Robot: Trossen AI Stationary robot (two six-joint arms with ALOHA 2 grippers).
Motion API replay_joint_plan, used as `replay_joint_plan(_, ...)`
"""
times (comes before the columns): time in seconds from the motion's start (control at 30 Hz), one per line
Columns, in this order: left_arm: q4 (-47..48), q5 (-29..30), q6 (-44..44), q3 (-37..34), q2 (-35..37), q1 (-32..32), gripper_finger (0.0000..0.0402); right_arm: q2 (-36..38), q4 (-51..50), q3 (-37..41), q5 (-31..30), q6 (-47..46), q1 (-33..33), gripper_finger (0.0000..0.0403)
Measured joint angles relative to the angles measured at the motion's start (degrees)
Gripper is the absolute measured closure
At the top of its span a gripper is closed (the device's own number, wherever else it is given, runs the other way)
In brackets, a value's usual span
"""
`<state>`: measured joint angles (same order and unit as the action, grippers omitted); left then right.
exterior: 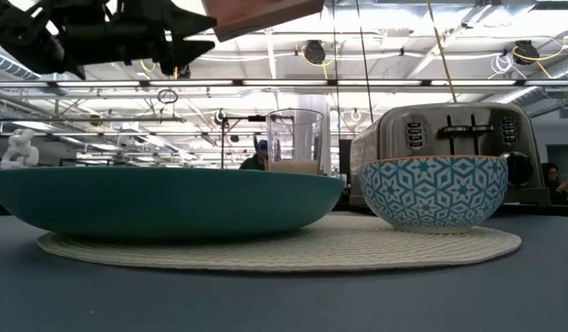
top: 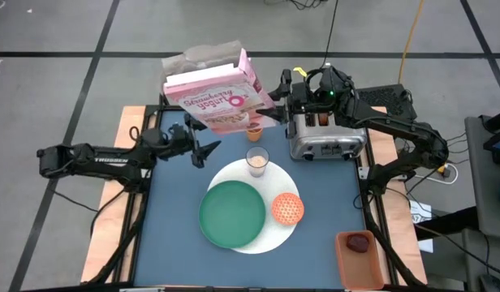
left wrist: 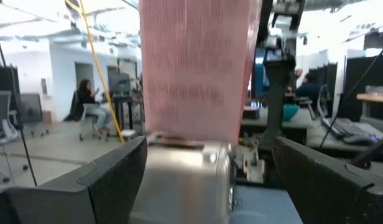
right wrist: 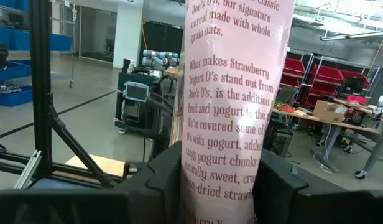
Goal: Arrange a breakfast setting
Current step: Pour the cereal from the cereal box into the orange bowl
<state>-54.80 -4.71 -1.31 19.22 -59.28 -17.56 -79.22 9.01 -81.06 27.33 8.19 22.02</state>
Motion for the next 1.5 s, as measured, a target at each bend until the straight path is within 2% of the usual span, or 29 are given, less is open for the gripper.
replay_joint_plan(0.17, -6.2, -1.2, 0.8, 0.0, -5.4, 0.2, 0.005, 0.0, 1.0, 0.0, 0.0, 0.0, 0.0, 0.0264)
replay_joint_plan(0.63, -35.2, -1.8, 1.8, 0.2, -21.1, 0.2, 0.005, 0.0, 3.7, 0.0, 0.0, 0.0, 0.0, 0.0264)
replay_joint_plan(0.73, -34.7, -2.0, 1.8, 2.2, -22.4, 0.1, 0.005, 0.0, 3.7, 0.0, 0.0, 0.7, 0.0, 0.0264)
replay_joint_plan(0.9, -34.7, -5.8, 1.5, 7.7, -26.0, -0.3, 0.005, 0.0, 4.1, 0.0, 0.0, 0.6, 0.0, 0.0264)
replay_joint_plan(1.03, -34.7, -5.9, 2.1, 10.4, -28.9, -1.3, 0.005, 0.0, 4.0, 0.0, 0.0, 0.0, 0.0, 0.0264)
replay_joint_plan(1.5, -34.9, -8.9, 1.4, 12.7, -30.3, -1.7, 0.005, 0.0, 4.0, 0.0, 0.0, 0.1, 0.0, 0.0264)
